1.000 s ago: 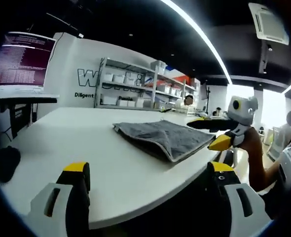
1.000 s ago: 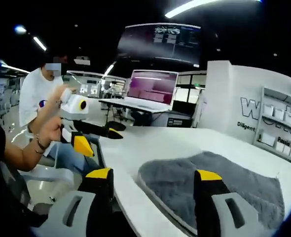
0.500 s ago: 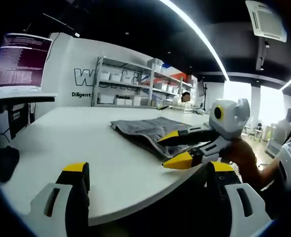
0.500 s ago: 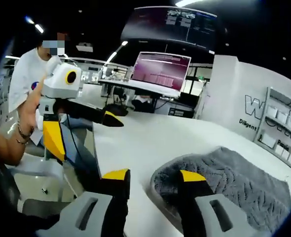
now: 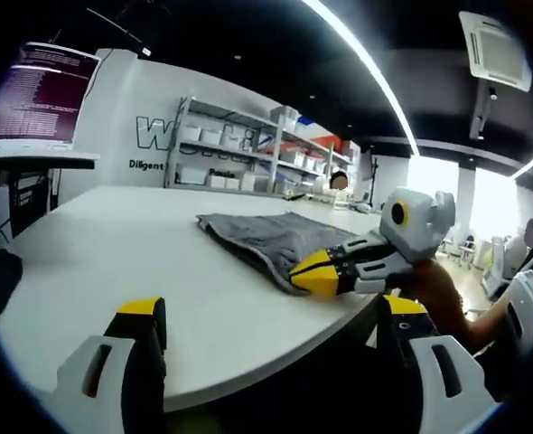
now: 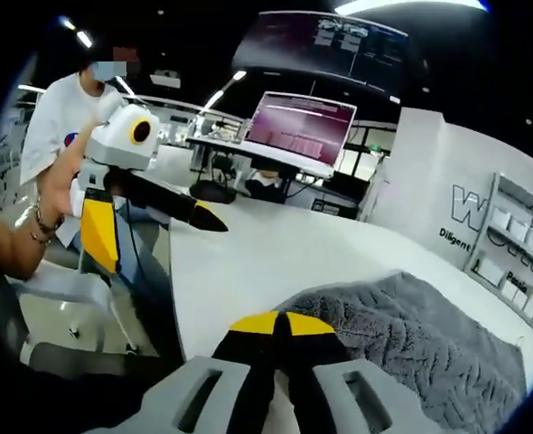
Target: Open the folded towel by lifting each exposed corner and separating the folded layers until the towel lies flat within the target outline without major curled edges
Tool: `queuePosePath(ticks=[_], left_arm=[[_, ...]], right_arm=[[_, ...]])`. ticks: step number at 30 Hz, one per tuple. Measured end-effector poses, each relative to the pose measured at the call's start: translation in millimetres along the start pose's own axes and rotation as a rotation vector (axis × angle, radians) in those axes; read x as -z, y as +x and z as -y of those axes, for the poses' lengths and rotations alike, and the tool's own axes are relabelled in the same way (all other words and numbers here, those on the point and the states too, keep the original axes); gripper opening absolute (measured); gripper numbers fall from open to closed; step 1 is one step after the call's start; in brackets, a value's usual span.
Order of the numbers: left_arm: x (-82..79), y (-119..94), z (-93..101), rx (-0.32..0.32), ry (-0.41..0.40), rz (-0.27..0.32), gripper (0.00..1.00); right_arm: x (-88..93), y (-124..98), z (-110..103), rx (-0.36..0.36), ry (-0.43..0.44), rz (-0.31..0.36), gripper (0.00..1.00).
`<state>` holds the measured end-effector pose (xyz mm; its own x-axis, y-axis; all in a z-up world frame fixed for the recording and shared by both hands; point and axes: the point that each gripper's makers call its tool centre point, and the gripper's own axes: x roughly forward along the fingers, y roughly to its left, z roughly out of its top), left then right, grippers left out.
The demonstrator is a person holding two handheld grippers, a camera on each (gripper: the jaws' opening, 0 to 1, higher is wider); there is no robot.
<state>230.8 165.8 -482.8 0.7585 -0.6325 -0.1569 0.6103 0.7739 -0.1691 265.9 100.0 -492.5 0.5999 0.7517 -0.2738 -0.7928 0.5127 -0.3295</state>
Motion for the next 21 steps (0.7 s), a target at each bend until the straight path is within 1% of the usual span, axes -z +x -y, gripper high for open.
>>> queuePosePath(ticks=[2,4,6,8,11,12,15,16,20,21], left_arm=[[-0.1,0,-0.4,-0.002,-0.001,0.0,0.96],[0.1,0,0.1,0.001,-0.004,0.0,0.95],[1.7,1,1.6,0.005,-0.004,-0.005,0.95],[2.7,1,1.5,0.008,-0.004,-0.01,0.95],[3.6,1,0.4,0.008,-0.01,-0.013,0.95],[4.0,1,0.7,0.007,-0.011,-0.013,0.94],[4.1,1,0.7,0.006,-0.014,-0.013,0.94],[4.0,0,0.7,0.006,-0.015,-0.013,0.94],[6.2,0,1.8,0.007,-0.016,-0.019,0.94],[6.9,1,1.8,0.006,-0.016,-0.022,0.94]], right_arm=[[1.4,0,-2,-0.002,-0.013,-0.017,0.12],[4.0,2,-6,-0.028,0.008,-0.024,0.13],[7.8,4,-6,-0.03,0.019,-0.031,0.13],[8.9,5,-5,-0.032,0.044,-0.029,0.13],[11.4,6,-5,-0.056,0.091,-0.039,0.11],[12.2,6,-5,-0.066,0.105,-0.043,0.09],[15.8,7,-1,-0.065,0.117,-0.045,0.03],[15.5,7,-1,-0.071,0.144,-0.037,0.03],[13.2,6,0,-0.087,0.152,-0.025,0.02],[10.4,5,0,-0.094,0.154,-0.011,0.02]])
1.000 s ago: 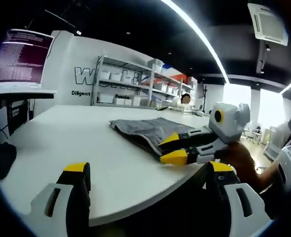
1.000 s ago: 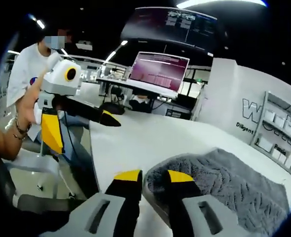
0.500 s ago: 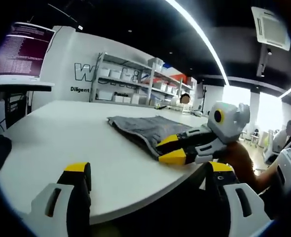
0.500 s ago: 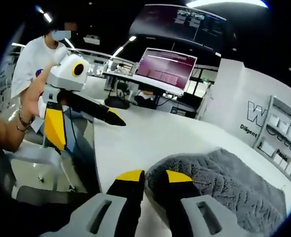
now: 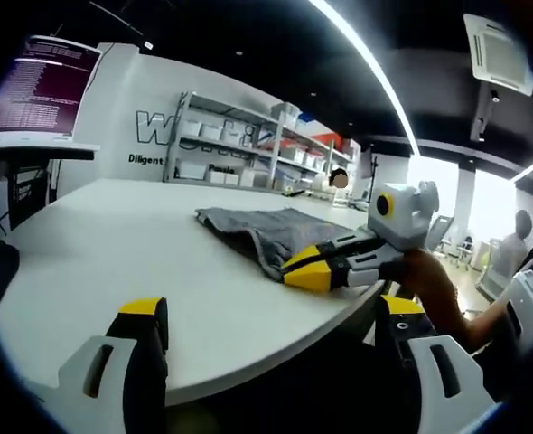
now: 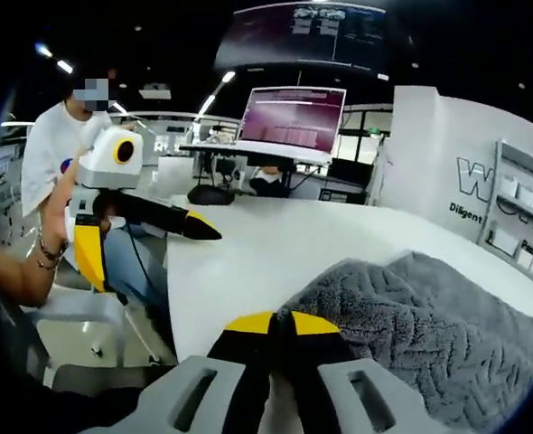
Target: Open the folded towel by lifting each exposed corner and separating the folded layers until the towel lies flat within the target outline without major curled edges
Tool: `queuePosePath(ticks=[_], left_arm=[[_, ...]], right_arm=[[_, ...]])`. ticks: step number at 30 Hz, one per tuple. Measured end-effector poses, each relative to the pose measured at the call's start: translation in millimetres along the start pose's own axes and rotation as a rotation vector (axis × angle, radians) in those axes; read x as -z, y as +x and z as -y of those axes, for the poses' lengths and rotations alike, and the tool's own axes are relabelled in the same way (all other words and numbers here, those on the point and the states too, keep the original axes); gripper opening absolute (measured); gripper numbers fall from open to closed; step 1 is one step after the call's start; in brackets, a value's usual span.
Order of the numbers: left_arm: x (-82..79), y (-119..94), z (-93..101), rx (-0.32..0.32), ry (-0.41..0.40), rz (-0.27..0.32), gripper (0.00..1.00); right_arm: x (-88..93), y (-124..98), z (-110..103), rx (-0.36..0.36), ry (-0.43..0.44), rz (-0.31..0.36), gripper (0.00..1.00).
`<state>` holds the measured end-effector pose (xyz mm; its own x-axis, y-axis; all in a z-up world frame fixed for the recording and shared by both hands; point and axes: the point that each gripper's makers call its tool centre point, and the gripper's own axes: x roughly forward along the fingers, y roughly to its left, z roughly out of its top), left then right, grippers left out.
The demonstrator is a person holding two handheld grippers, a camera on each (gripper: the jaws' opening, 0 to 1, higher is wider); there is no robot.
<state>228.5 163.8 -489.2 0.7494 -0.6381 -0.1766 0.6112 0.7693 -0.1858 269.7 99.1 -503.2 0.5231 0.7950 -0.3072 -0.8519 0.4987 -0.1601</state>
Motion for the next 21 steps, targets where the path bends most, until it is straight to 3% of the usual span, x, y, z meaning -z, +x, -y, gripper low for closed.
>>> queuePosePath(ticks=[4,8,12,17,21], left_arm=[[2.4,-1,-1.0,-0.006,0.002,-0.008,0.94],[2.7,-3,7.1,0.027,-0.005,-0.002,0.93],[-1.3,-6,12.0,0.037,0.013,0.007,0.93],[-2.2,-7,10.1,0.024,0.017,0.011,0.95],[-1.3,-6,8.2,0.019,0.016,0.006,0.95]], right_arm=[[-6.2,-6,0,-0.034,0.019,0.028,0.02],[-22.5,-17,7,-0.068,0.103,0.116,0.02],[-39.9,-30,26,-0.087,0.153,0.172,0.02],[-48.7,-53,66,0.022,0.155,0.209,0.02],[-46.3,-77,105,0.132,0.136,0.195,0.02]])
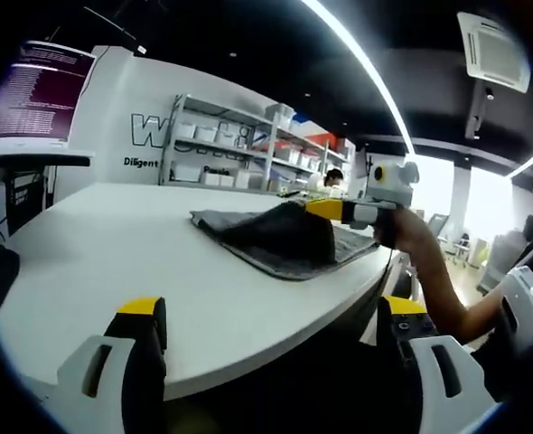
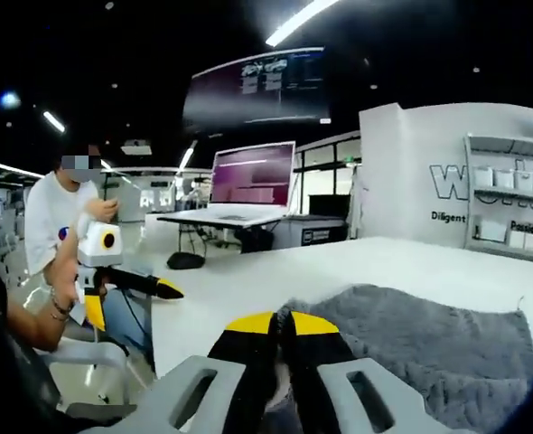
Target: Open the folded towel by lifting each exposed corner and separating the folded layers until the towel lies flat within the target outline without major curled edges
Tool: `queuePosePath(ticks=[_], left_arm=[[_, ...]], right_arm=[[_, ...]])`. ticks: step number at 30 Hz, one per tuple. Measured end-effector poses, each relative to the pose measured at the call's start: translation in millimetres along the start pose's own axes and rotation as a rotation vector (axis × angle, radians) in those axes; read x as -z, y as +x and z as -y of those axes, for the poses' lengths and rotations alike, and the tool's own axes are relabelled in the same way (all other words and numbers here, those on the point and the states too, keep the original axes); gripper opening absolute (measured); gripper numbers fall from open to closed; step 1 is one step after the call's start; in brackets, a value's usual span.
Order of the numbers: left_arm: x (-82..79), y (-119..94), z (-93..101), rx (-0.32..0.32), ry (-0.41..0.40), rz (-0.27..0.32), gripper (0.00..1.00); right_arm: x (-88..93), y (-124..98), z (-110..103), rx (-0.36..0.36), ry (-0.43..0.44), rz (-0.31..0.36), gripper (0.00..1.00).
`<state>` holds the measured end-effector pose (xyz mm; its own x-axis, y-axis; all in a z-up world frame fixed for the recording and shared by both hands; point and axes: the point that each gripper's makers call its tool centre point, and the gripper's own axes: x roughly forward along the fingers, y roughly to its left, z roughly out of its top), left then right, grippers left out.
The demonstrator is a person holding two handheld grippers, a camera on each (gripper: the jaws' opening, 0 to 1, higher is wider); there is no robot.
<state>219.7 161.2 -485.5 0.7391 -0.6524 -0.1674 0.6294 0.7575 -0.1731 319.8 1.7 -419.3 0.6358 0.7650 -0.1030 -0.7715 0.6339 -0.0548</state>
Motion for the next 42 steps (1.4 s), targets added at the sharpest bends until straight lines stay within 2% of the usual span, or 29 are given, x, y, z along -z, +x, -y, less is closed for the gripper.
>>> queuePosePath(ticks=[6,13,18,32,42], left_arm=[[0.4,4,1.7,0.001,0.002,-0.005,0.96],[2.4,8,5.4,0.007,0.001,-0.008,0.96],[2.0,8,5.4,0.005,-0.001,-0.007,0.95],[-0.1,14,16.5,0.033,0.016,-0.002,0.95],[-2.0,13,17.0,0.027,0.023,-0.01,0.95]], right_arm=[[-1.3,-28,52,0.127,-0.014,-0.014,0.02],[-3.5,-69,99,0.236,-0.028,-0.024,0.02],[-7.8,-94,122,0.298,-0.046,-0.026,0.02],[-34.7,-174,182,0.484,-0.108,-0.012,0.01],[-29.4,-233,221,0.607,-0.1,-0.03,0.02]])
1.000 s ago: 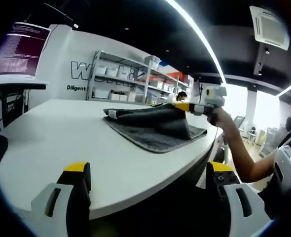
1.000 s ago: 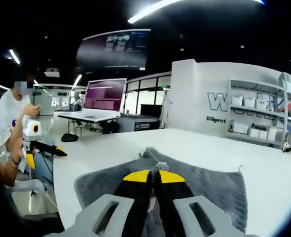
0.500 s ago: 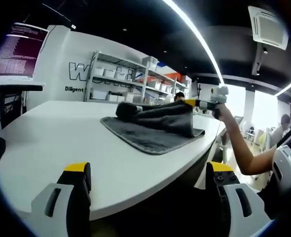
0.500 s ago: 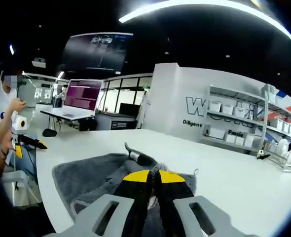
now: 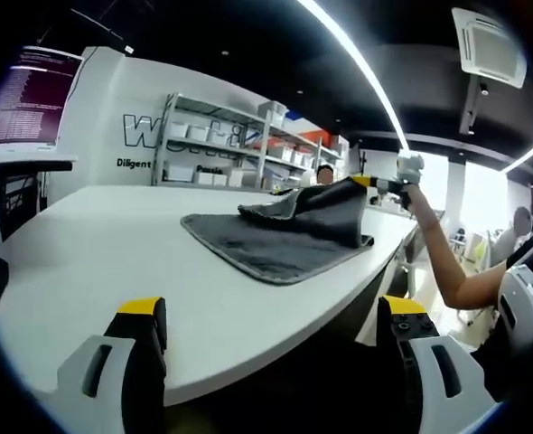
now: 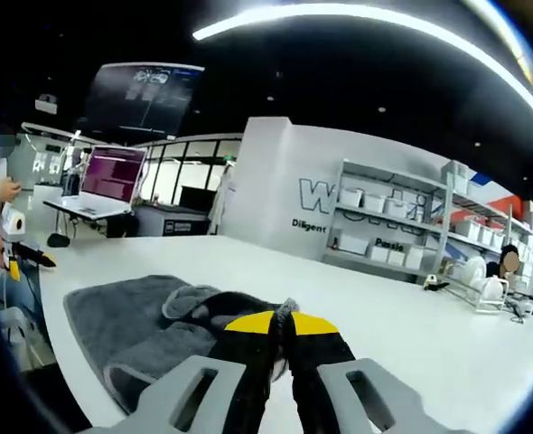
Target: Open the folded towel by lifting each exposed corner and separating the folded layers until the towel lies flat within the target outline without major curled edges
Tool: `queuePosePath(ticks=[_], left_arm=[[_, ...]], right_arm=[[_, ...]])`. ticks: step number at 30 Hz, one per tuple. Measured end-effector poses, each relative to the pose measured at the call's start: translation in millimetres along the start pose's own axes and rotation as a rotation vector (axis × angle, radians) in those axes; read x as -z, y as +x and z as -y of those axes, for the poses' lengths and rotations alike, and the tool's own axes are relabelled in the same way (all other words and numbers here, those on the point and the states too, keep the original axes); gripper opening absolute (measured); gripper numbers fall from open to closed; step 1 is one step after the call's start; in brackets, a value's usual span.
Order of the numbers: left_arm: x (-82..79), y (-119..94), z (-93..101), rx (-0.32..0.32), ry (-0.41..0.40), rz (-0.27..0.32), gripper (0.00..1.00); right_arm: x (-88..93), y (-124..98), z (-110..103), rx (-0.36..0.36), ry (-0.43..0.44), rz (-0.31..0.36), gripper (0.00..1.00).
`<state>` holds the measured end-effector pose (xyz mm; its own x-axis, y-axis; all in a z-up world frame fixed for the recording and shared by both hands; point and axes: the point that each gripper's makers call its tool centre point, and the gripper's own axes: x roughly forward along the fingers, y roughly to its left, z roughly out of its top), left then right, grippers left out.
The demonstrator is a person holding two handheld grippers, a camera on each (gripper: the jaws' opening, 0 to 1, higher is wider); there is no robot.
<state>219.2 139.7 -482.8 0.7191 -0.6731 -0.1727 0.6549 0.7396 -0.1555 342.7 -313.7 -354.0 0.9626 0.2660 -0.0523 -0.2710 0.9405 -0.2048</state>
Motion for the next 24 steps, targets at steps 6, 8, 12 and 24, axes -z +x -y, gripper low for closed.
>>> queuePosePath(ticks=[6,8,12,24], left_arm=[[-0.9,3,1.0,-0.001,0.003,-0.006,0.95],[-0.6,6,2.4,0.002,0.004,-0.009,0.95],[0.3,11,7.0,0.013,0.007,-0.019,0.95],[-2.4,14,10.6,0.023,0.013,-0.021,0.94]], right_arm=[[11.3,-13,27,0.054,0.006,-0.018,0.02],[13.2,-18,37,0.08,0.01,-0.015,0.02],[15.2,-29,59,0.125,0.023,-0.012,0.02],[54.1,-61,120,0.277,0.018,-0.106,0.02]])
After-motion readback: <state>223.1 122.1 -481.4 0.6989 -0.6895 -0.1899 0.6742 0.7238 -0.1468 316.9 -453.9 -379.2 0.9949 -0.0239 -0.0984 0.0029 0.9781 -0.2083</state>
